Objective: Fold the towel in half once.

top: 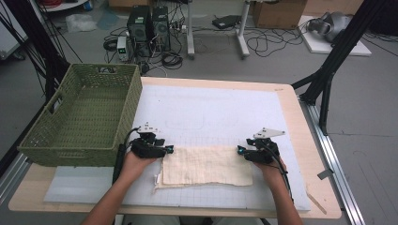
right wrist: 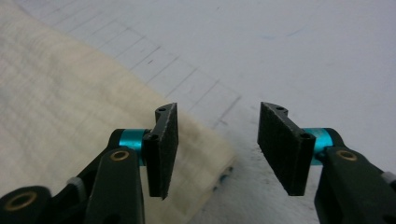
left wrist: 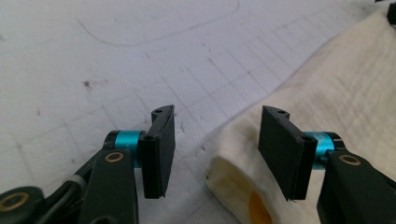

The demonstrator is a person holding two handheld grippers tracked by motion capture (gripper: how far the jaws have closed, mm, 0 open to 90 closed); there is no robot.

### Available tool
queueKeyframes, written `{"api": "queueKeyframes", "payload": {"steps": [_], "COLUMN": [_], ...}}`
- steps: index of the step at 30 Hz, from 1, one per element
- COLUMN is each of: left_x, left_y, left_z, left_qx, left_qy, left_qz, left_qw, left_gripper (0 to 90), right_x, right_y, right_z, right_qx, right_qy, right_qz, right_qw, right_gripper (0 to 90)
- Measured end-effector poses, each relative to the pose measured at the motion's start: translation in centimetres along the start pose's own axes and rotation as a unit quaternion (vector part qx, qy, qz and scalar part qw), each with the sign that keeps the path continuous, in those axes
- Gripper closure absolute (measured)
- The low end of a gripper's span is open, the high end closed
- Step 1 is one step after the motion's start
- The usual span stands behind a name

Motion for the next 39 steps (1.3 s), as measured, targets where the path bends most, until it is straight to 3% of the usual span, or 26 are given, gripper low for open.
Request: {"api": "queueKeyframes", "payload": {"steps": [2,5,7,8,9,12,16,18,24,28,34,36,38,39], "left_x": [0.2,0.8,1.1,1.1,0.9,0.0,-1.8,-2.5,-4.4,-5.1,-4.9,-4.9,-5.1,-5.1], "left_y": [-0.1,-0.5,-0.5,-0.4,-0.3,0.2,0.3,0.3,0.5,1.0,2.0,2.3,2.8,2.9], "left_z": [-0.1,-0.2,-0.4,-0.6,-0.6,-1.2,-1.7,-1.7,-0.3,0.5,1.5,1.5,1.2,0.9], "left_qx": [0.008,0.011,0.012,0.009,0.004,-0.013,-0.023,-0.026,-0.044,-0.057,-0.069,-0.079,-0.082,-0.072], "left_qy": [0.008,0.012,0.013,0.011,0.007,-0.028,-0.072,-0.082,-0.09,-0.122,-0.114,-0.117,-0.125,-0.125], "left_qz": [0.013,0.04,0.041,0.038,0.031,0.023,0.023,0.021,0.027,0.031,0.005,-0.003,-0.024,-0.036], "left_qw": [0.9998,0.9991,0.999,0.9992,0.9995,0.9993,0.9969,0.996,0.9946,0.9904,0.9911,0.99,0.9885,0.9889], "left_gripper": [51.5,62.8,81.1,85.3,85.8,86.2,86.2,86.1,86.0,86.0,85.2,82.2,67.5,60.2], "right_x": [0.3,0.4,0.4,0.4,0.4,0.1,-0.7,-1.1,-1.9,-2.5,-3.0,-2.9,-2.9,-2.9], "right_y": [0.2,0.3,0.6,0.9,1.1,1.3,1.1,0.8,-0.9,-2.0,-2.7,-2.8,-3.0,-3.1], "right_z": [0.7,0.7,0.5,0.4,0.3,0.1,-0.3,-0.4,0.3,1.2,3.1,3.7,3.9,3.9], "right_qx": [-0.008,-0.019,-0.032,-0.044,-0.055,-0.035,-0.001,0.02,0.062,0.082,0.105,0.104,0.11,0.113], "right_qy": [0.016,0.012,0.007,0.006,0.004,0.008,-0.013,-0.02,-0.016,-0.009,0.016,0.022,0.028,0.023], "right_qz": [-0.001,0.004,-0.001,-0.003,-0.007,-0.024,-0.037,-0.039,-0.025,-0.024,-0.029,-0.03,-0.023,-0.016], "right_qw": [0.9998,0.9997,0.9995,0.999,0.9984,0.999,0.9992,0.9989,0.9976,0.9963,0.9939,0.9939,0.9933,0.9932], "right_gripper": [48.1,54.3,68.4,78.6,83.1,85.1,85.4,85.5,85.6,85.6,85.6,84.9,77.2,71.6]}}
Point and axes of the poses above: each handheld gripper's, and its own axes: z roughly forward along the jaws, x roughly out of its underside, y roughly to its left, the point moved 7 cm from there along z, roughly forward along the jaws, and after that the axes turned 15 degrees about -z, right-handed, at the moved point
